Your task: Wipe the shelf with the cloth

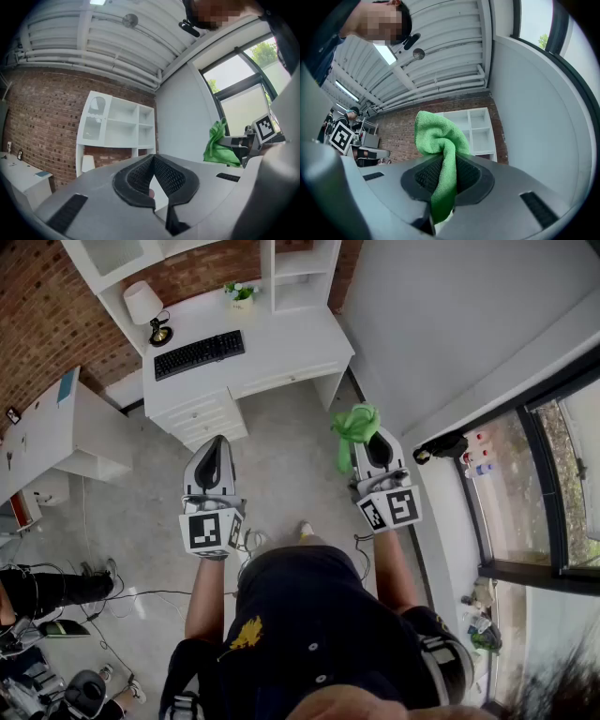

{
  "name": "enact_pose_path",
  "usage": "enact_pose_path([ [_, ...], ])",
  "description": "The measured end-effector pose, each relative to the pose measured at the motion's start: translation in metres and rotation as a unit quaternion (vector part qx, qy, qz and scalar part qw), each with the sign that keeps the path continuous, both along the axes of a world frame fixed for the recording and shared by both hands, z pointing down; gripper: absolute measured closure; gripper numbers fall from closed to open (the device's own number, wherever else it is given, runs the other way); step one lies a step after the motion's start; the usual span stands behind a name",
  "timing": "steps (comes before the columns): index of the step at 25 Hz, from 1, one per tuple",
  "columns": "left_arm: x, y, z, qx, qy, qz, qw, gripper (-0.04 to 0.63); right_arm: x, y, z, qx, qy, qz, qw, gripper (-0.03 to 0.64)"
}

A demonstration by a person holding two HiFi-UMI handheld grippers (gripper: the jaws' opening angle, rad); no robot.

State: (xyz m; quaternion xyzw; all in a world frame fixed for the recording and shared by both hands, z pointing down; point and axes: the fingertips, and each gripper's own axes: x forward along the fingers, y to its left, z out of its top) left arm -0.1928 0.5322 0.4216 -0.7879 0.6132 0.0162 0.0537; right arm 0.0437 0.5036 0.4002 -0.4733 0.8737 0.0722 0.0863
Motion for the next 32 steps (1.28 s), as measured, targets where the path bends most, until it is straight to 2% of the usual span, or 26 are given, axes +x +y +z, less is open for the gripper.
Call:
enact_pose_path([
  [10, 0.030, -0.014, -0.001, 0.010, -0.005, 0.008, 0.9999, 0.578, 0.032, -0.007, 0.007, 0.001, 0.005, 0.013, 1.000, 0.565],
  [15, 0.050, -0.029, -0.005, 0.016, -0.035, 0.015, 0.9992, 0.578, 0.051, -0.017, 0.005, 0.001, 0.005, 0.009, 1.000, 0.565],
  [19, 0.066, -0.044, -0.014, 0.020, -0.031, 0.010, 0.9993, 0.578, 0.071, -0.028, 0.003, 0.007, 0.000, 0.006, 1.000, 0.565],
  [24, 0.097, -0.059, -0.003, 0.006, -0.018, 0.006, 0.9998, 0.578, 0.095, -0.044, 0.013, -0.002, -0.011, -0.009, 1.000, 0.565],
  [28, 0.126, -0.068, 0.009, -0.005, -0.029, 0.015, 0.9995, 0.577, 0.107, -0.057, 0.022, -0.010, -0.023, -0.027, 0.999, 0.565],
  [32, 0.135, -0.076, 0.008, -0.010, -0.032, 0.009, 0.9994, 0.578, 0.111, -0.068, 0.027, -0.017, -0.029, -0.039, 0.999, 0.565],
])
